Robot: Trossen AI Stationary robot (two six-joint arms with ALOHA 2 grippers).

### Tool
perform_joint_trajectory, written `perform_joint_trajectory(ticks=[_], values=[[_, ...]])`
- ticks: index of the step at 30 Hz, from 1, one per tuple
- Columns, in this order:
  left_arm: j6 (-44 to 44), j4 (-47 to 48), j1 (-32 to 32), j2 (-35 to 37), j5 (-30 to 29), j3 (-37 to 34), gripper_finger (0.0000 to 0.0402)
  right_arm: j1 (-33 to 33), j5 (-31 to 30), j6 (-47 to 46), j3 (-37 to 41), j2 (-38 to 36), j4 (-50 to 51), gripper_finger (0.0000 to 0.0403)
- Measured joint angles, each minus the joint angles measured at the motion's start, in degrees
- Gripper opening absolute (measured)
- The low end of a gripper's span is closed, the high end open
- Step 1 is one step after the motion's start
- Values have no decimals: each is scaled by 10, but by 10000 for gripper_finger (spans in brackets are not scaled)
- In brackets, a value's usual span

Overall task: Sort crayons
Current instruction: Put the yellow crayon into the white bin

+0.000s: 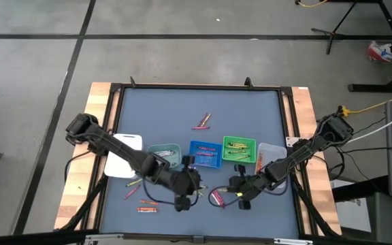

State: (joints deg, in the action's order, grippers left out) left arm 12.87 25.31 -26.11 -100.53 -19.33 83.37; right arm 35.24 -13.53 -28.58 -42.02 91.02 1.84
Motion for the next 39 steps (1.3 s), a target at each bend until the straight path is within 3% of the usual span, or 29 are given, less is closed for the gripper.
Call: perform_joint_trajectory(ticks=[9,20,39], values=[[70,27,-36,8,-3,-1,101,0,-103,131,0,0,-179,33],[80,9,-36,8,-27,-1,101,0,-126,297,0,0,-406,33],[60,-86,-23,8,-56,-1,101,0,-131,319,0,0,-458,33]])
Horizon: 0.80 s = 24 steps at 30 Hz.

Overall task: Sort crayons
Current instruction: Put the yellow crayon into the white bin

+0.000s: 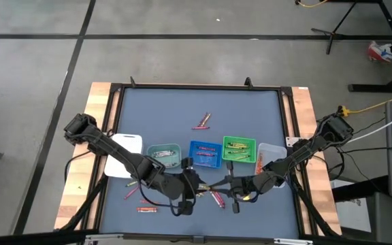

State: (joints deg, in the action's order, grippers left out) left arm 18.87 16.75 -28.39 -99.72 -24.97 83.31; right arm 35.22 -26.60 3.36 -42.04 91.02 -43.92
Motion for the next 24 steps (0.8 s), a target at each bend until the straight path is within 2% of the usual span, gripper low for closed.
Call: perform_joint_trajectory(ticks=[11,17,24], values=[[-15,-15,0,0,0,0,101,0,0,0,0,0,-21,33],[-16,-20,0,0,-2,0,101,0,-35,0,0,0,-25,33],[-16,-36,0,0,-2,0,100,0,-39,0,0,0,-25,33]])
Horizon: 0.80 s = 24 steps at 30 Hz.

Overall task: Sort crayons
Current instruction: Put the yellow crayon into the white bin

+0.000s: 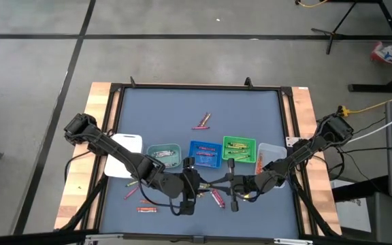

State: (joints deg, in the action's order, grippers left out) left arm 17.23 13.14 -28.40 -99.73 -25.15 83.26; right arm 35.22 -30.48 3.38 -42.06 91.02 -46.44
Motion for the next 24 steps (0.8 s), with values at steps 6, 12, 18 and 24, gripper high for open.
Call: perform_joint_trajectory(ticks=[6,12,18,24], values=[[0,1,0,0,-1,0,73,0,1,0,0,0,0,33],[0,1,2,0,-6,0,26,1,2,-1,0,0,0,33],[0,2,7,0,-9,0,5,1,1,-4,0,0,2,33],[0,4,11,0,-8,0,7,0,2,-5,0,0,5,33]])
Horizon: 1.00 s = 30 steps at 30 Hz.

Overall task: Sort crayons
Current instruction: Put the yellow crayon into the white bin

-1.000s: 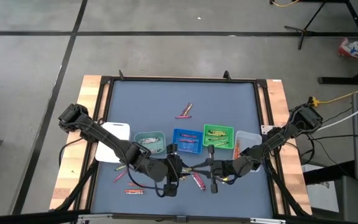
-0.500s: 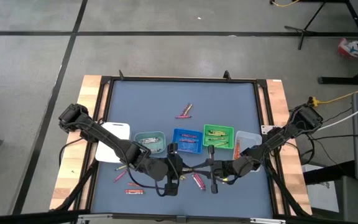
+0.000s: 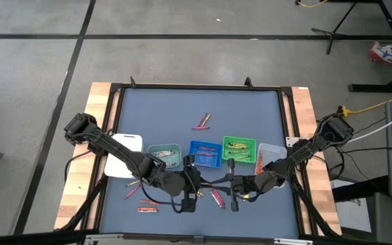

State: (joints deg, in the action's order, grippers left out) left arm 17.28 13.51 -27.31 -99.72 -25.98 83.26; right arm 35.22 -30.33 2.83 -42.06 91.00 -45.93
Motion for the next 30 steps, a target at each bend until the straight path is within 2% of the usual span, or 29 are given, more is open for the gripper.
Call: perform_joint_trajectory(ticks=[4,11,16,23,30], values=[[2,5,0,0,2,0,8,0,17,0,0,0,4,45],[3,20,0,2,4,0,8,0,22,-41,0,0,38,127],[55,90,-2,30,31,0,8,0,24,-41,0,0,82,156],[187,300,-5,105,104,0,8,0,24,-41,0,0,143,157],[350,576,-12,152,118,0,8,0,14,-76,0,0,190,156]])
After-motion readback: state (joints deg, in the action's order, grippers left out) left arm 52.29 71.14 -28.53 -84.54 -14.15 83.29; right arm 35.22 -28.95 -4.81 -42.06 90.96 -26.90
